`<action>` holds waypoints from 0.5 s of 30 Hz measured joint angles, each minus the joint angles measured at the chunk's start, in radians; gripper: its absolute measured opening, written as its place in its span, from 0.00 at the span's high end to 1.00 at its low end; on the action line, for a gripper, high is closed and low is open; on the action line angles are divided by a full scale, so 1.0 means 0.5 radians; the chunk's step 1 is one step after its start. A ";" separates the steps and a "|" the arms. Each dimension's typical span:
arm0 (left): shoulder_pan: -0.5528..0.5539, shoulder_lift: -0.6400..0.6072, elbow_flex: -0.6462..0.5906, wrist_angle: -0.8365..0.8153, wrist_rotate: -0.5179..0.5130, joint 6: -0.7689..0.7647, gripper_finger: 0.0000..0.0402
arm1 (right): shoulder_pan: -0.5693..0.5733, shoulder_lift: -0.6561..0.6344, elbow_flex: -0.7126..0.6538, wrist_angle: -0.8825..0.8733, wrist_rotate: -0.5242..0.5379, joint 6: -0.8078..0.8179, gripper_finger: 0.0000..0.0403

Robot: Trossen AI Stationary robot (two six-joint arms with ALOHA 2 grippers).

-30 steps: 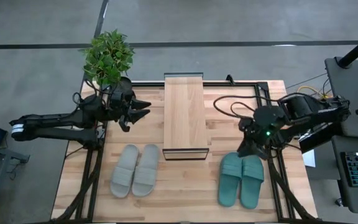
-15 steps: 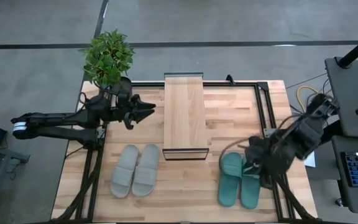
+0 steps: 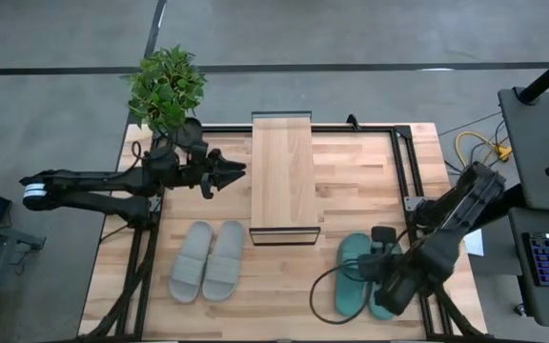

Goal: Pick and place slides into the shelf
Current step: Put the left green slipper on the shelf

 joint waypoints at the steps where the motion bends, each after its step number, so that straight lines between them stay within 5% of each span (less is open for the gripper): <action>1: 0.000 0.003 0.000 0.001 0.018 0.001 0.58 | 0.000 0.046 -0.001 -0.049 0.015 0.033 0.81; 15: -0.002 -0.047 0.000 0.000 0.133 0.177 0.58 | 0.000 0.486 -0.006 -0.169 0.176 0.528 0.68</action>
